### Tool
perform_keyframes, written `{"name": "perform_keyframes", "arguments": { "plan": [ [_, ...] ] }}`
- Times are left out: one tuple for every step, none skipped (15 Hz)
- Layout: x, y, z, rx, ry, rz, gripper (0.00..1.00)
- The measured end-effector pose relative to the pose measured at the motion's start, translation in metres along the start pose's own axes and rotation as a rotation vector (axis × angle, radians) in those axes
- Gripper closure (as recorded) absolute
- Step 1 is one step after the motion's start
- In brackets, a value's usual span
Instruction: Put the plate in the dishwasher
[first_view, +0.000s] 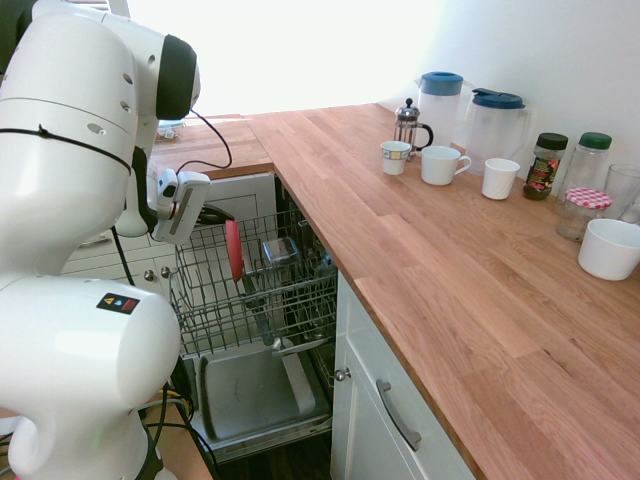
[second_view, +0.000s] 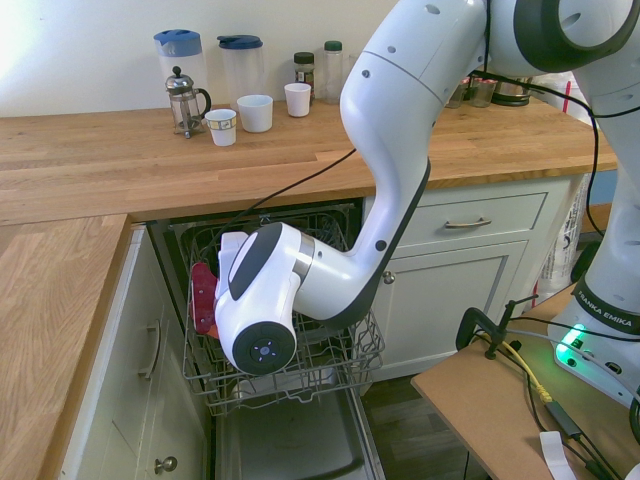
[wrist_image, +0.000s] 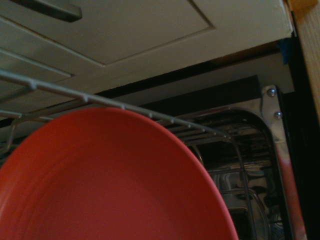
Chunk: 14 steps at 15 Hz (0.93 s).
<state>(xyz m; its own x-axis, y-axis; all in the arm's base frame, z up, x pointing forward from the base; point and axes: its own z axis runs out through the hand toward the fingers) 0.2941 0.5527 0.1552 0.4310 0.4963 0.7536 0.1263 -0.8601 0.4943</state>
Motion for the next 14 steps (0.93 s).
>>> {"name": "perform_keyframes", "arguments": {
  "plan": [
    [-0.003,-0.003,0.004,0.003,0.001,-0.003,1.00],
    [-0.007,-0.007,0.007,0.006,-0.003,-0.005,1.00],
    [-0.009,-0.010,0.010,0.009,-0.008,-0.006,1.00],
    [-0.011,-0.013,0.013,0.011,-0.005,-0.008,0.00],
    [-0.009,-0.014,0.014,0.011,-0.002,-0.005,0.00],
    [-0.008,-0.015,0.015,0.014,-0.001,-0.002,0.00],
    [-0.008,-0.015,0.015,0.016,0.001,-0.001,0.00],
    [-0.007,-0.015,0.014,0.019,0.001,0.000,0.00],
    [-0.007,-0.016,0.014,0.022,0.001,0.001,0.00],
    [-0.007,-0.016,0.014,0.026,0.000,0.002,0.00],
    [-0.007,-0.017,0.013,0.031,0.000,0.001,0.00],
    [-0.006,-0.018,0.013,0.041,0.000,0.002,0.00],
    [-0.007,-0.020,0.014,0.054,-0.002,0.003,0.00],
    [-0.009,-0.022,0.015,0.060,-0.004,0.004,0.00]
  ]
}}
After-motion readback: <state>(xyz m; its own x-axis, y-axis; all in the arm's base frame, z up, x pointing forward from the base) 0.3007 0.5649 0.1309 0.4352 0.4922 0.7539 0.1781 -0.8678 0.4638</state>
